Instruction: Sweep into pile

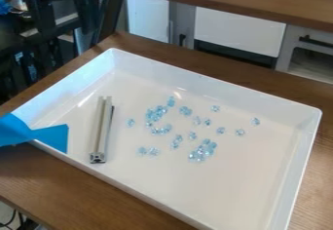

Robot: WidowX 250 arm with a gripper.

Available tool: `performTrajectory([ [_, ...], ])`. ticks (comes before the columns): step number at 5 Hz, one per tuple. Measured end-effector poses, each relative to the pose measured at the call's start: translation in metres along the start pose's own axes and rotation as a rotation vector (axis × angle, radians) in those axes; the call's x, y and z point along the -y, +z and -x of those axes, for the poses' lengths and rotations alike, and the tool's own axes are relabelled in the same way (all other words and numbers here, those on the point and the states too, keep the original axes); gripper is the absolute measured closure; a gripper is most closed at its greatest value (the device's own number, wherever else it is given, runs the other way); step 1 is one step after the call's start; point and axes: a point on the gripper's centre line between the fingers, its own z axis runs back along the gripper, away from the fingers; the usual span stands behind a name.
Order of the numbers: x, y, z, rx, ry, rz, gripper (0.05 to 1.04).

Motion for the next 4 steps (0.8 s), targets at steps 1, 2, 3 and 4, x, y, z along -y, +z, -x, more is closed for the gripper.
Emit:
performTrajectory([
  [1, -0.001, -0.009, -0.001, -0.024, 0.007, 0.003, 0.083],
  [2, -0.012, -0.033, 0.001, -0.020, 0.059, -0.003, 0.083],
  [3, -0.021, -0.051, 0.000, 0.013, 0.135, -0.005, 0.083],
  [4, -0.026, -0.070, -0.001, 0.053, 0.182, 0.010, 0.083],
])
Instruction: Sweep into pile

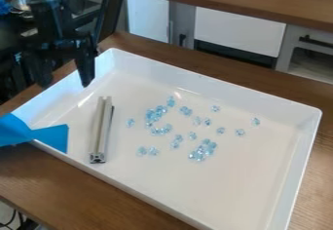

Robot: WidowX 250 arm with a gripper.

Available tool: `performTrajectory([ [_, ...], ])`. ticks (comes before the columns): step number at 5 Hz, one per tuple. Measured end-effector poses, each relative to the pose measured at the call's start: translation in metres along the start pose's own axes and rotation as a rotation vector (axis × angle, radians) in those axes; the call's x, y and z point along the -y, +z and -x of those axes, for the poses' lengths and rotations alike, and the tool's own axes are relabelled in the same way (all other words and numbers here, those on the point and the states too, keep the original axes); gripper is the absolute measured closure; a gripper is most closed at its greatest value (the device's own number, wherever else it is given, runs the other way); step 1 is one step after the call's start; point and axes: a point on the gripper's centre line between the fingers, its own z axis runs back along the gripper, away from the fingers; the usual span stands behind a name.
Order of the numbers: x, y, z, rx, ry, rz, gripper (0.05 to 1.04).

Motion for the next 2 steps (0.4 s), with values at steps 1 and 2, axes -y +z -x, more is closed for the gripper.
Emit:
performTrajectory([
  [1, -0.004, -0.007, 0.004, 0.075, 0.036, 0.050, 0.083],
  [2, -0.001, -0.020, 0.009, 0.098, 0.039, 0.077, 0.083],
])
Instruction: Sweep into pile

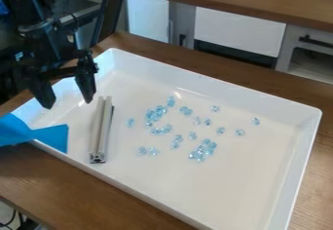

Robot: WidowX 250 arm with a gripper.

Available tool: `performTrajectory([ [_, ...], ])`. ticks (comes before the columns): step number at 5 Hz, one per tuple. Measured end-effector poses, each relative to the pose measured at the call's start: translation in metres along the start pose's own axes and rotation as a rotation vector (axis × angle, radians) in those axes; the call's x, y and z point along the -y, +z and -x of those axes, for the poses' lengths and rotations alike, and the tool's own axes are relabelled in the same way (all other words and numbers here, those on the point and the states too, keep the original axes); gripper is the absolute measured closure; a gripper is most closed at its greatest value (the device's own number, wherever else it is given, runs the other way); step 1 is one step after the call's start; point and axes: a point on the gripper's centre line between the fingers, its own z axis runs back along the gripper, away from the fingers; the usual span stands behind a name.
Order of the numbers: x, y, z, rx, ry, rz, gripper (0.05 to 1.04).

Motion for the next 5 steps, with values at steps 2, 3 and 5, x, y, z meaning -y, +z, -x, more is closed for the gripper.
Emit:
performTrajectory([
  [2, 0.014, -0.011, 0.002, 0.025, -0.038, 0.055, 0.083],
  [3, 0.021, -0.019, 0.003, 0.041, -0.050, 0.062, 0.083],
  [5, 0.032, -0.038, -0.002, 0.063, -0.042, 0.021, 0.083],
])
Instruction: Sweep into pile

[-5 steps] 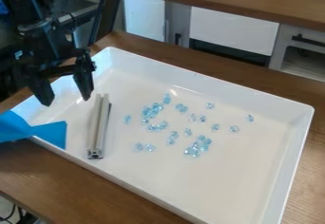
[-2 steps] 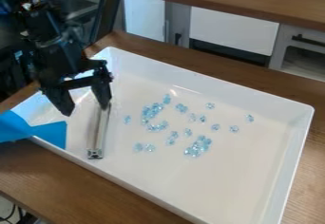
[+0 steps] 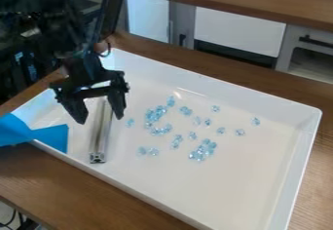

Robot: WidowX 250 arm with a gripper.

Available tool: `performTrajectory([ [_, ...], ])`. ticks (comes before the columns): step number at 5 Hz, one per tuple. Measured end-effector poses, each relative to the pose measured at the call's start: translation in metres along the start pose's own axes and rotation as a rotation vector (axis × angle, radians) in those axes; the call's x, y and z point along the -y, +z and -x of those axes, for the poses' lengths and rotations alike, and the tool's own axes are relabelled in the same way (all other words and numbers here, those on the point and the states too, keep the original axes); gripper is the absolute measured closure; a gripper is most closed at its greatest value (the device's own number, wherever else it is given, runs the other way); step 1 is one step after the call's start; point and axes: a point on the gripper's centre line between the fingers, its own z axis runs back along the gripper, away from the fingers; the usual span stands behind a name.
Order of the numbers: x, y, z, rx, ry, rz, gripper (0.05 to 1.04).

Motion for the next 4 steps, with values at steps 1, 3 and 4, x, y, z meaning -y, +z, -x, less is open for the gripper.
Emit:
performTrajectory([
  [1, -0.001, -0.010, -0.001, 0.000, 0.005, -0.043, 0.119],
  [3, -0.009, -0.026, -0.002, -0.006, 0.037, -0.120, 0.677],
  [4, -0.006, -0.026, -0.002, 0.003, 0.014, -0.137, 0.703],
])
